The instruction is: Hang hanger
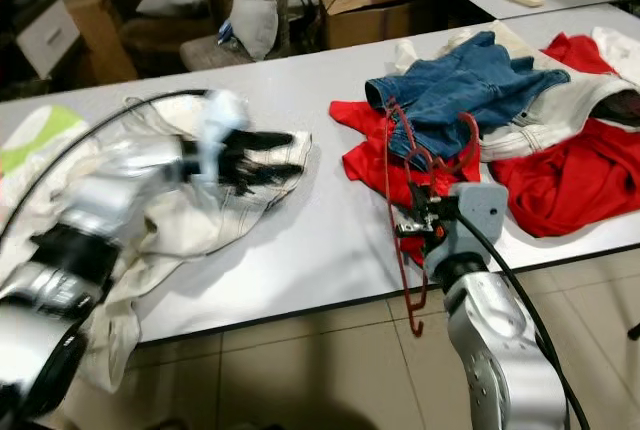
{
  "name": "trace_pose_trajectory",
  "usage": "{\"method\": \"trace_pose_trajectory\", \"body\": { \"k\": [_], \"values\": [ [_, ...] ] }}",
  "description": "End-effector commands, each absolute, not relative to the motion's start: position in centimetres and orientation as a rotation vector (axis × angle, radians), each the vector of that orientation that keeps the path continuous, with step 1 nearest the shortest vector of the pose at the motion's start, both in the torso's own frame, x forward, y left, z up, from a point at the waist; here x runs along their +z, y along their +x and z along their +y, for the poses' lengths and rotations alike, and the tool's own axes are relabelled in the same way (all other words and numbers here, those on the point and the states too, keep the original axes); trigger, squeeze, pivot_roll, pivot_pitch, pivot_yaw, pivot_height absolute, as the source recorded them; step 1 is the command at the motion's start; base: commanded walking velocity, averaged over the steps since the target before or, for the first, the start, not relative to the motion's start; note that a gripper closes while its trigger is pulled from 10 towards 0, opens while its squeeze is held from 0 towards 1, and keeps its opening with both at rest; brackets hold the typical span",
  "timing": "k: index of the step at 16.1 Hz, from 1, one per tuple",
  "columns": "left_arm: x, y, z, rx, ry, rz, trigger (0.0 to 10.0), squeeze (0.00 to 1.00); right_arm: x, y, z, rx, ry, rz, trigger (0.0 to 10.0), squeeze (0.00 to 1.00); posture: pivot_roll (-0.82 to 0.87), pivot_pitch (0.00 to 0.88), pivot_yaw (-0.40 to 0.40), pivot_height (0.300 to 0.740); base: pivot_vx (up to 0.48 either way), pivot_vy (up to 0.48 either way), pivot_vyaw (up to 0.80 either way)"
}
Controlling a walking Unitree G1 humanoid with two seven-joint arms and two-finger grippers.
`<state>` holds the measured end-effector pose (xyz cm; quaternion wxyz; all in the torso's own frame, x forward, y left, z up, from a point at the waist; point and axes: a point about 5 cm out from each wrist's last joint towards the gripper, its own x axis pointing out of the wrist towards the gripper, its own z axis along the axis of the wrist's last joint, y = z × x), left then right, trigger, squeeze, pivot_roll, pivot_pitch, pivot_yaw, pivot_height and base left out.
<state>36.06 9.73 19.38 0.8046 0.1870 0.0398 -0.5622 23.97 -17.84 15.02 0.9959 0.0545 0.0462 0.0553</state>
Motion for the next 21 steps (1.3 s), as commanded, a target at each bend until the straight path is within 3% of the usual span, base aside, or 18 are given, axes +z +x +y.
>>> {"method": "trace_pose_trajectory", "body": {
  "k": [1,3,5,8,14,17,21],
  "values": [
    [18.9,36.5,10.2,-1.184,0.469,0.117,10.0,0.00,15.3,23.8,-17.5,0.121,0.108,0.090,10.0,0.00,-0.18,0.000,0.193,0.740,0.000,0.000,0.00],
    [18.9,37.7,9.8,-1.155,0.566,0.166,10.0,0.00,15.4,23.8,-17.4,0.120,0.101,0.094,10.0,0.00,-0.19,0.000,0.202,0.740,0.000,0.000,0.00],
    [18.4,38.6,11.1,-1.110,0.710,0.291,10.0,0.00,15.3,23.4,-17.4,0.134,0.090,0.110,10.0,0.00,-0.21,0.000,0.211,0.740,0.000,0.000,0.00],
    [17.8,39.3,12.1,-0.983,0.817,0.337,10.0,0.00,15.3,23.3,-17.4,0.132,0.088,0.116,10.0,0.00,-0.21,0.000,0.211,0.740,0.000,0.000,0.00],
    [17.2,39.7,13.1,-0.863,0.884,0.379,10.0,0.00,15.4,23.3,-17.1,0.144,0.088,0.121,10.0,0.00,-0.22,0.000,0.210,0.740,0.000,0.000,0.00],
    [17.5,40.1,13.4,-0.779,0.840,0.363,10.0,0.00,15.3,23.3,-17.1,0.150,0.086,0.125,10.0,0.00,-0.22,0.000,0.210,0.740,0.000,0.000,0.00],
    [16.3,39.7,14.2,-0.797,0.860,0.460,10.0,0.00,15.2,23.2,-16.9,0.160,0.086,0.132,10.0,0.00,-0.23,0.000,0.216,0.740,0.000,0.000,0.00]
  ]
}}
